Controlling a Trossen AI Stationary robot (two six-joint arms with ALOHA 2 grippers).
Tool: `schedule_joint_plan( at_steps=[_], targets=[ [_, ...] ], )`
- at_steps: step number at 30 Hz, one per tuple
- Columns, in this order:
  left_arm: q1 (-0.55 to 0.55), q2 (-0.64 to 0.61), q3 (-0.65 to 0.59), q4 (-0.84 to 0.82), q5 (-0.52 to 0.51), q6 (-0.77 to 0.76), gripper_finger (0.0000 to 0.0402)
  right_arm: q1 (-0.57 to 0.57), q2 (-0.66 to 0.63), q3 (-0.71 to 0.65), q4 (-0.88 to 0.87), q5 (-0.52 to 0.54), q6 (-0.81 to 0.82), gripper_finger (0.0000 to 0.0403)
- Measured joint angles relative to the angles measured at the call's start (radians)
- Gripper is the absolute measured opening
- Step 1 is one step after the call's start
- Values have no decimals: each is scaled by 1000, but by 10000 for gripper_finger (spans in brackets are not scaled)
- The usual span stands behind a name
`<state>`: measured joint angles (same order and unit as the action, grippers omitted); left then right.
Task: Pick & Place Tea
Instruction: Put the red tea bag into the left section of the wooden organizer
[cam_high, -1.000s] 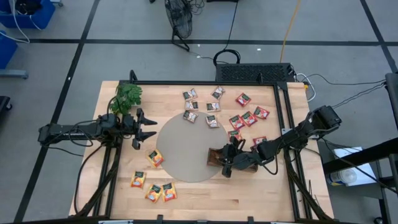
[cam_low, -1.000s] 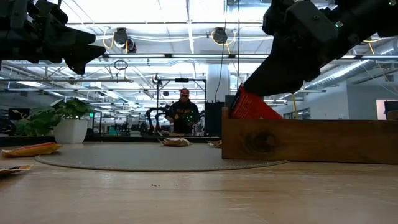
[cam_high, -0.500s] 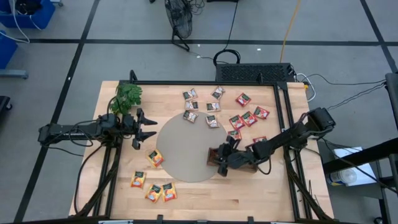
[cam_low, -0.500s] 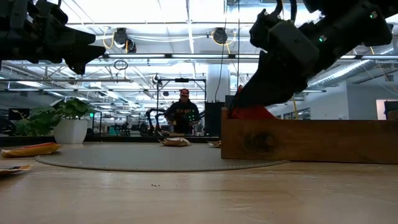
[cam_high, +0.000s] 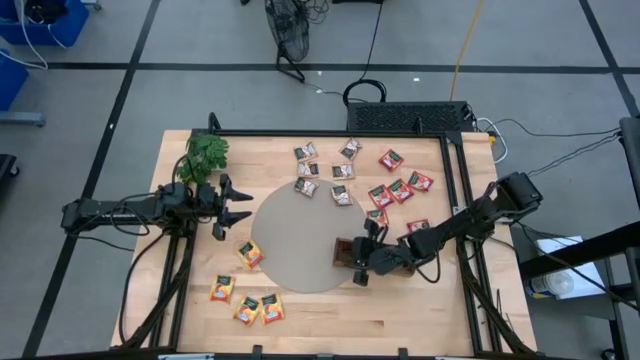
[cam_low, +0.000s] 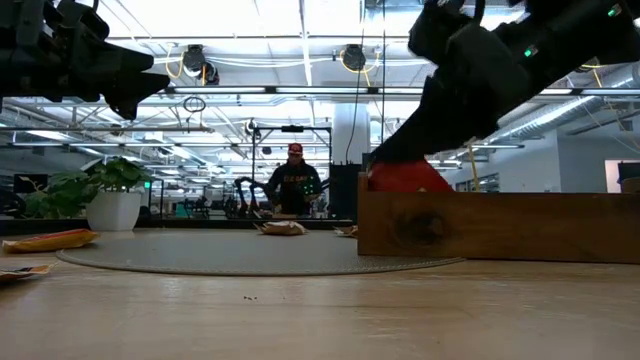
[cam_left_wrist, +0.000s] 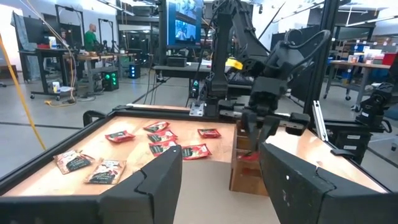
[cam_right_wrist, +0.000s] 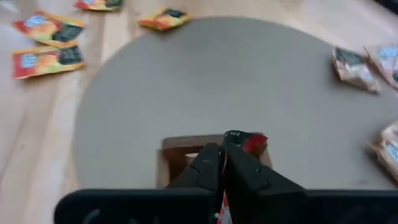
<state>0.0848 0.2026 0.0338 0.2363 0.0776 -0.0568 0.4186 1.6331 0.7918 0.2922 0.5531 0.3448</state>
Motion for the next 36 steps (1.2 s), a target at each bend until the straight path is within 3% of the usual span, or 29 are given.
schedule_joint_plan(
  at_steps=[7,13,23,31,36],
  targets=[
    [0,0,0,0,0,0,214,69,-10,0,26,186,-119,1],
    [0,0,0,0,0,0,214,100,-10,-62,123,314,-121,0],
    [0,0,0,0,0,0,214,108,-10,-285,661,253,-146,0],
    [0,0,0,2,0,0,214,107,82,-291,774,254,-153,0],
    [0,0,0,0,0,0,214,104,180,-292,948,256,-212,0]
  ],
)
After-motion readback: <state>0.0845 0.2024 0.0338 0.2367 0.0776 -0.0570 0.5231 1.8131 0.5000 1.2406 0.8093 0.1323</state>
